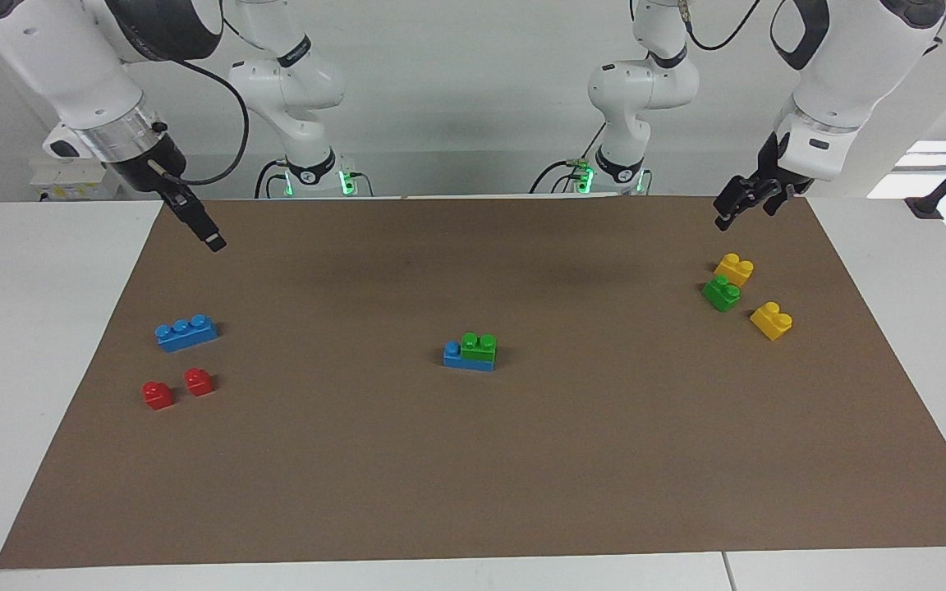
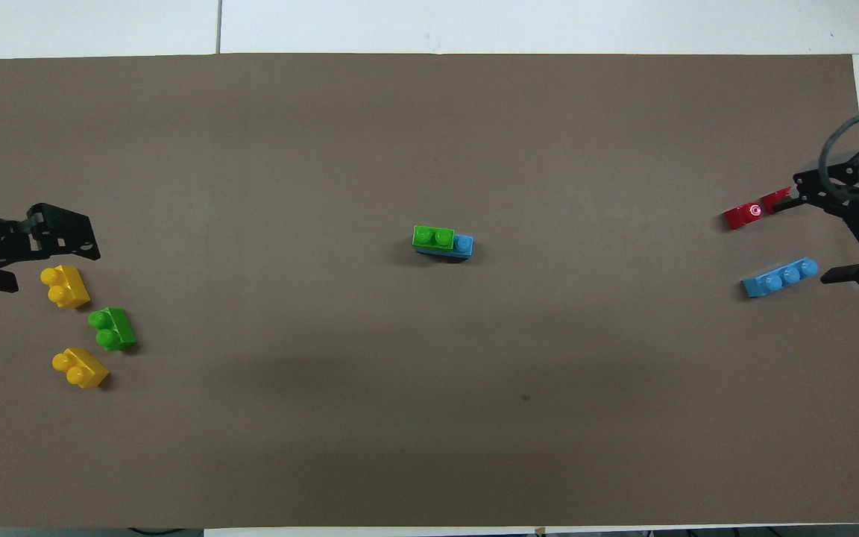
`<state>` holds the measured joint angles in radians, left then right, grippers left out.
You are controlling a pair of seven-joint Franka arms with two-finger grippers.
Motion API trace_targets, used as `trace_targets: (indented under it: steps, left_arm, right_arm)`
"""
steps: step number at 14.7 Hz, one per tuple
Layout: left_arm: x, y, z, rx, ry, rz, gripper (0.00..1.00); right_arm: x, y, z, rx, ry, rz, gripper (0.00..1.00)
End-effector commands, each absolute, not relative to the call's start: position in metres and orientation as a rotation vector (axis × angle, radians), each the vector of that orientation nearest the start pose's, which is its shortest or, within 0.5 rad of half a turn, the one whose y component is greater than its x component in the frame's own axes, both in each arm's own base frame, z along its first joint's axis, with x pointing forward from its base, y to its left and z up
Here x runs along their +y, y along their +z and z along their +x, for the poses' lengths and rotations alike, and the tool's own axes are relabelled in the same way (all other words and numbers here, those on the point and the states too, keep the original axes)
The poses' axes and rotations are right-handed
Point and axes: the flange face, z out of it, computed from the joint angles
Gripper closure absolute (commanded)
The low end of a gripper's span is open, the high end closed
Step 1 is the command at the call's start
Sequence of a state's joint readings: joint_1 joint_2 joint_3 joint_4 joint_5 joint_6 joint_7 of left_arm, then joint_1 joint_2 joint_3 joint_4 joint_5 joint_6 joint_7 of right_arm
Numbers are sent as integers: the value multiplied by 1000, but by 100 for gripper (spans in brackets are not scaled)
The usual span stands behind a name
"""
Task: Remove green block with left arm and hold with right
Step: 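Move the left gripper and the right gripper toward the green-blue block stack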
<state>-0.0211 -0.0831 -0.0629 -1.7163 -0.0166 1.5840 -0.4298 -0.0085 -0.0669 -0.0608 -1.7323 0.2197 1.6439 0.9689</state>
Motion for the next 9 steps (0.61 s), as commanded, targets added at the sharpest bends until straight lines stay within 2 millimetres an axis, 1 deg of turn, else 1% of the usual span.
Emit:
trace_targets:
  steps: [1,4,5,7,9]
  left_arm:
    - [-83,602,511,-821,69,-3032,0]
    - [-126,600,502,-1061,50,-2957,0]
    - [-140,601,498,-1151,37,-2928,0]
    - [-166,598,495,-1358,-9,-2868,0]
    - [-192,594,489,-1571,-54,-2800,0]
  right_arm:
    - [-10,576,539,1686,353,-2299,1]
    - [14,533,554,1740,583,-2175,1]
    - [23,517,561,1738,635,-2161,1]
    - [44,488,572,1729,695,-2162,1]
    - [61,466,582,1744,723,-2071,1]
